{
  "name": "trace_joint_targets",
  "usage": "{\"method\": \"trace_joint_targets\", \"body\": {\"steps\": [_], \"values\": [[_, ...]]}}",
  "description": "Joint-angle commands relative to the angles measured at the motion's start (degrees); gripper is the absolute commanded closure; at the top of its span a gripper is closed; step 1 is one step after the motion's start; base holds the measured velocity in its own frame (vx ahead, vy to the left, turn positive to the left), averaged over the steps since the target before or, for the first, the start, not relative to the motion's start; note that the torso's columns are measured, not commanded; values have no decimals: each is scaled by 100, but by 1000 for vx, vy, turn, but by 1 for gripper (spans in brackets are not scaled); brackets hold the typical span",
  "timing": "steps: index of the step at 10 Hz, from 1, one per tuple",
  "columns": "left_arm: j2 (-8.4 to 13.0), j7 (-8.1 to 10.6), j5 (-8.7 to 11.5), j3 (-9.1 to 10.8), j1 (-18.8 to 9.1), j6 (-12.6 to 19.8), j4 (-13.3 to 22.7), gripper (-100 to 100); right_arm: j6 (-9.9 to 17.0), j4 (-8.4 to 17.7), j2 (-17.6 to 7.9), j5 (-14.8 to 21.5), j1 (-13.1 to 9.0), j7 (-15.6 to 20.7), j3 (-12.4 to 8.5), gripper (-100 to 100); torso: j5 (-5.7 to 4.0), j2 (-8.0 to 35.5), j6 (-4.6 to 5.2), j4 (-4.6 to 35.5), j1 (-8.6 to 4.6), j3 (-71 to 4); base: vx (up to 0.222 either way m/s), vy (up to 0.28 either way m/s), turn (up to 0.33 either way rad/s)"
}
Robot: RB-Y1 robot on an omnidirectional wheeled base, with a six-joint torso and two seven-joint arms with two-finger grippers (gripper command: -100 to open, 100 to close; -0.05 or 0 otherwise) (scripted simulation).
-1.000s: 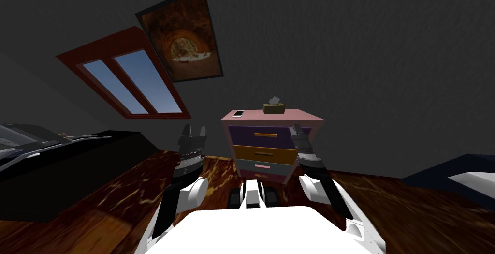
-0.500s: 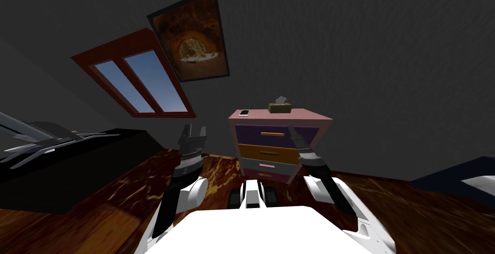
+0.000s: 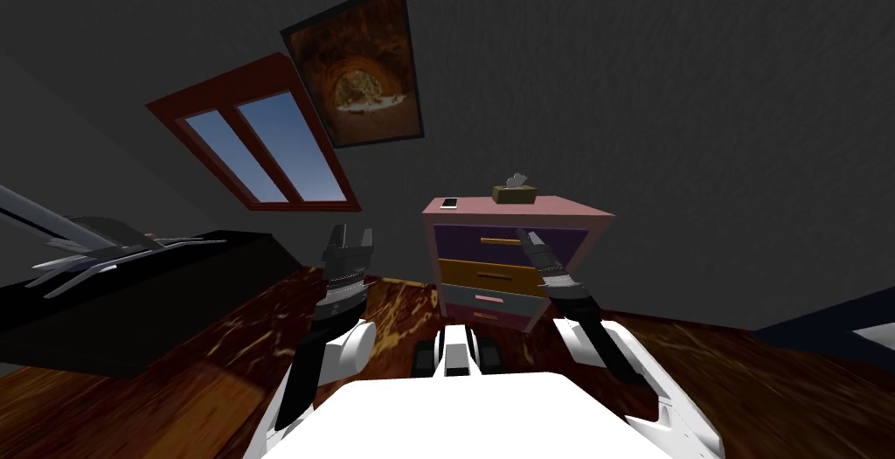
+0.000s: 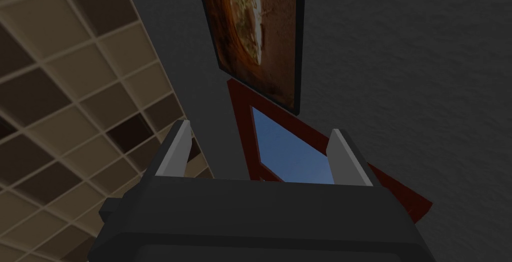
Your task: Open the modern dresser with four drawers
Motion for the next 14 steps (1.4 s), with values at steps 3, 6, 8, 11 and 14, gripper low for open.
{"method": "trace_joint_targets", "body": {"steps": [3,6,8,11,14], "values": [[0,0,0,0,0,0,0,0,176,79,-22,495,-16,616,-172,-100,1,2,0,0,4,1,-13,80,12],[0,0,0,0,0,0,0,0,310,166,-35,906,-31,1101,-308,-100,4,4,0,1,15,2,-17,93,28],[0,0,0,0,0,0,0,0,380,216,-52,1113,-40,1347,-377,-100,0,-4,0,-2,2,-3,-4,78,19],[0,0,0,0,0,0,0,0,524,336,-113,1534,-62,1825,-515,-100,0,2,0,1,-3,1,-12,67,21],[0,0,0,0,0,0,0,0,676,483,-209,1928,-89,2225,-654,-100,2,-4,0,-1,8,-3,-6,93,30]]}}
